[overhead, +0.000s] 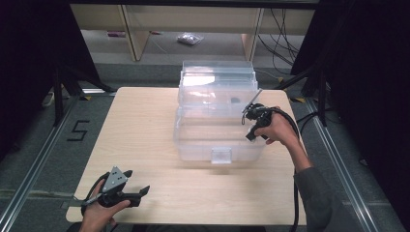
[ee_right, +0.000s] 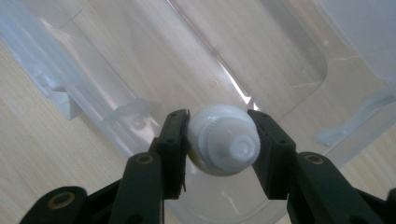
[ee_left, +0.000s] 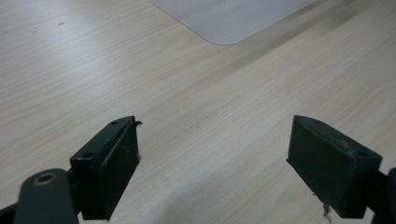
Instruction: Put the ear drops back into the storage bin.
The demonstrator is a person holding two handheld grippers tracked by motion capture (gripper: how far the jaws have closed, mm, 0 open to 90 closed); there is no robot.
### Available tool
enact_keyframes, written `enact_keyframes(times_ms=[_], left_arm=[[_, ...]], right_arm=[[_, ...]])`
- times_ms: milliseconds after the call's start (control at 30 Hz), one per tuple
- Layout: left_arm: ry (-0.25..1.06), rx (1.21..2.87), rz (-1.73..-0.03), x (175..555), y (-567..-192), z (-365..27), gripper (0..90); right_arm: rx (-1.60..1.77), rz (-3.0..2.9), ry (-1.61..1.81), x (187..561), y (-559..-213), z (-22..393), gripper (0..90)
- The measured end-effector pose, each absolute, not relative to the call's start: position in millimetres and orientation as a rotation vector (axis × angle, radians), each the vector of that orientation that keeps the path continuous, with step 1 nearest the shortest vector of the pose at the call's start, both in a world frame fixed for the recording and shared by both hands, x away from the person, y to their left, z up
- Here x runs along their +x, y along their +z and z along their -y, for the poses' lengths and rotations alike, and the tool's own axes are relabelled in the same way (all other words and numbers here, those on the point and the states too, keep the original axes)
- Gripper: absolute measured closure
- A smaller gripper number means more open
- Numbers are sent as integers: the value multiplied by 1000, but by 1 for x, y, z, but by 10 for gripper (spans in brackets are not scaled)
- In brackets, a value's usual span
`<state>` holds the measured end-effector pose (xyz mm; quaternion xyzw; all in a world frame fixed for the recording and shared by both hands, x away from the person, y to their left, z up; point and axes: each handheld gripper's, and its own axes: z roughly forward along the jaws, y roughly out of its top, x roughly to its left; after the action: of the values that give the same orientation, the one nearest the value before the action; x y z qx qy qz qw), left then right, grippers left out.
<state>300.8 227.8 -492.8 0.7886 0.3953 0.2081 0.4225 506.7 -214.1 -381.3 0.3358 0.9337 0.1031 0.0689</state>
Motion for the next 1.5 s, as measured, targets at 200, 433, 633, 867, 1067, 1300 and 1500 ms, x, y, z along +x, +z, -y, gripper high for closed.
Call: enact_keyframes(times_ms=[200,433,633,867,1067,1300,1500], left_arm=[[520,1969,-992,301,-493,-227,159],[521,1969,-985,301,-493,-228,159],[521,1969,-985,301,-493,-228,159],[518,1967,-986,301,-493,-227,159],[520,1969,-988,301,-493,-227,159],[520,1968,-989,301,-493,-227,159],[514,1969,-986,301,-493,-227,159]], right_arm=[[1032,-2817,285,511,-391,215,603],[1073,-2813,249,515,-397,215,602],[1083,-2823,257,517,-406,216,602],[1112,-2840,256,517,-413,218,602],[1117,-2841,254,519,-415,217,602],[1122,-2852,252,519,-415,216,687],[1130,-2842,253,518,-413,219,633]])
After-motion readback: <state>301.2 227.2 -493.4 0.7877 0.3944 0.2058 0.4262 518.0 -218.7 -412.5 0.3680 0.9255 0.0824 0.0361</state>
